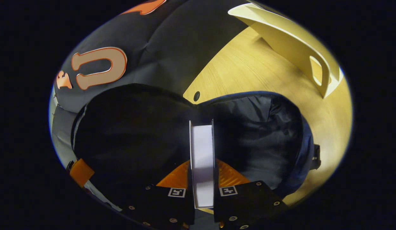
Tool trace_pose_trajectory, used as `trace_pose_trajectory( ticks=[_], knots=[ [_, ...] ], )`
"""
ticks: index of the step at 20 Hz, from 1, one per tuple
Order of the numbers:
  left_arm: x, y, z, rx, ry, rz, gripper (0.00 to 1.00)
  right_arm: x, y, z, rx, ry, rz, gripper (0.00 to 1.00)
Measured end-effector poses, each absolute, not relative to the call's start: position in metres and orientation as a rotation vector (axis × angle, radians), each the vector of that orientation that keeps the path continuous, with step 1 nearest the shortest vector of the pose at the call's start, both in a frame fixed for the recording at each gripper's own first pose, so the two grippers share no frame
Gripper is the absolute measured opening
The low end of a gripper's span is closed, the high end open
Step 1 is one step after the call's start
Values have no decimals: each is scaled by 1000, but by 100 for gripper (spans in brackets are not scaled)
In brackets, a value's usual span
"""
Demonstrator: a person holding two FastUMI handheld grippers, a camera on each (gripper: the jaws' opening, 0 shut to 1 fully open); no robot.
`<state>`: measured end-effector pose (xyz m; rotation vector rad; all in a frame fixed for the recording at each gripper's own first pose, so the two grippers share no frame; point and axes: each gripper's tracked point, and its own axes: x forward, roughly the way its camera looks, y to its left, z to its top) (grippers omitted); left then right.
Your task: Open the schoolbag, grab two books from the bookshelf and put them into the schoolbag.
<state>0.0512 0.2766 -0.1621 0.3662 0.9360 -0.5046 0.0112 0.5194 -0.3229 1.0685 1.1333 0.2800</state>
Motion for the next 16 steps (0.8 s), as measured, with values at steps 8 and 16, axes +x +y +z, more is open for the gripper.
trace_pose_trajectory(
  ticks=[8, 16],
  knots=[
    [52, 288, -167, 353, 931, -490, 1, 30, 459, -304, 894, 1062, 171, 53],
    [50, 287, -172, 330, 928, -482, 1, 37, 371, -249, 664, 968, 125, 56]
  ],
)
